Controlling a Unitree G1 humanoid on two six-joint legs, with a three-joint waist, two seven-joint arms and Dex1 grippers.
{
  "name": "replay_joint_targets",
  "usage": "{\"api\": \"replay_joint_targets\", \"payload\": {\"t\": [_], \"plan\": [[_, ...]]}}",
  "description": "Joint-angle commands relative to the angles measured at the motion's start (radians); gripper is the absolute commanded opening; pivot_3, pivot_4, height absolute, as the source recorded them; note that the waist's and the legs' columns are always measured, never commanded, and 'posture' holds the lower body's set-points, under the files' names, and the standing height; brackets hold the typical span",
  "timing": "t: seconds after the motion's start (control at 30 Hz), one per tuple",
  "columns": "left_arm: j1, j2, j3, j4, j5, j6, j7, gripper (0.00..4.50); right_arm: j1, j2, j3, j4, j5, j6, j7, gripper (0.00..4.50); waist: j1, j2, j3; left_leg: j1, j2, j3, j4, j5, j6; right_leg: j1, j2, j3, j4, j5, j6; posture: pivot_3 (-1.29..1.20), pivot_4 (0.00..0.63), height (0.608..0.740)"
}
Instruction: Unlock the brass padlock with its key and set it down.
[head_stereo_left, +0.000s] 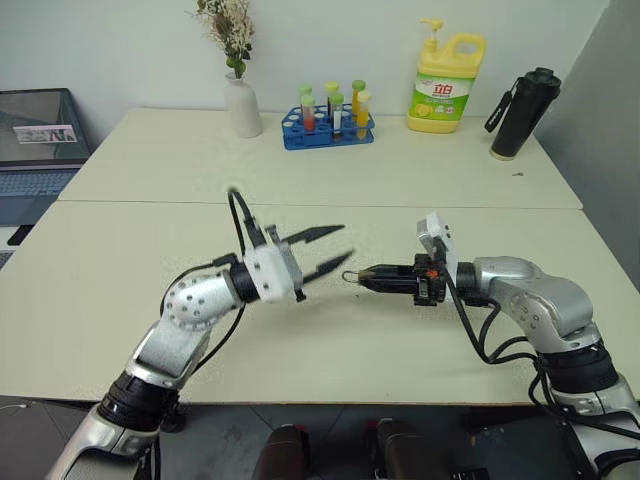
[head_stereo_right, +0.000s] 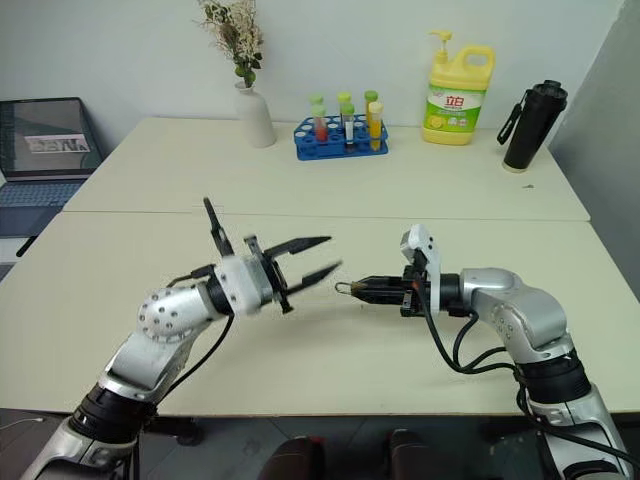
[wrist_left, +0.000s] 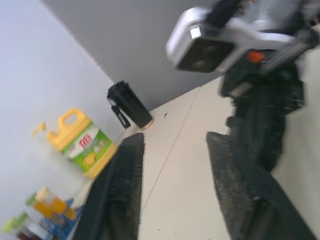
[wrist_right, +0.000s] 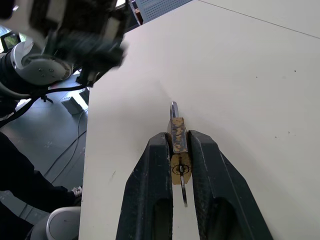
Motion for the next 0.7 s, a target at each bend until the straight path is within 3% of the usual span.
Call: {"api": "replay_joint_targets", "payload": {"t": [0.03, 0.1, 0.37, 0.7], "plan": [[-0.049, -0.032, 0.048, 0.088, -0.083, 0.146, -0.058, 0.61, -0.024, -0.002, -0.014, -0.021, 0.003, -0.027, 0.024, 0.17, 0.0, 0.0, 0.0, 0.0, 0.0, 0.0, 0.0, 0.0, 0.0, 0.0, 0.0, 0.0, 0.0, 0.0, 0.0, 0.0, 0.15, 0.74], [-0.063, -0.051, 0.045, 0.144, -0.071, 0.169, -0.092, 0.03, -0.026, 0.002, -0.016, -0.023, 0.005, -0.029, 0.026, 0.17, 0.0, 0.0, 0.0, 0.0, 0.0, 0.0, 0.0, 0.0, 0.0, 0.0, 0.0, 0.0, 0.0, 0.0, 0.0, 0.0, 0.15, 0.74], [-0.016, -0.086, 0.016, 0.103, -0.104, 0.288, -0.257, 0.0, -0.018, 0.01, -0.029, -0.037, 0.009, -0.025, 0.01, 0.17, 0.0, 0.0, 0.0, -0.001, 0.0, 0.0, 0.0, 0.0, 0.0, 0.0, 0.0, 0.001, -0.001, 0.003, -0.005, 0.0, 0.15, 0.74], [0.026, -0.109, 0.033, 0.018, -0.123, 0.392, -0.322, 0.0, -0.013, 0.01, -0.029, -0.035, 0.008, -0.026, 0.004, 0.17, 0.0, 0.0, 0.0, 0.0, 0.0, 0.0, 0.0, 0.0, 0.0, 0.0, 0.0, 0.001, 0.0, 0.002, -0.004, 0.0, 0.15, 0.74]]}}
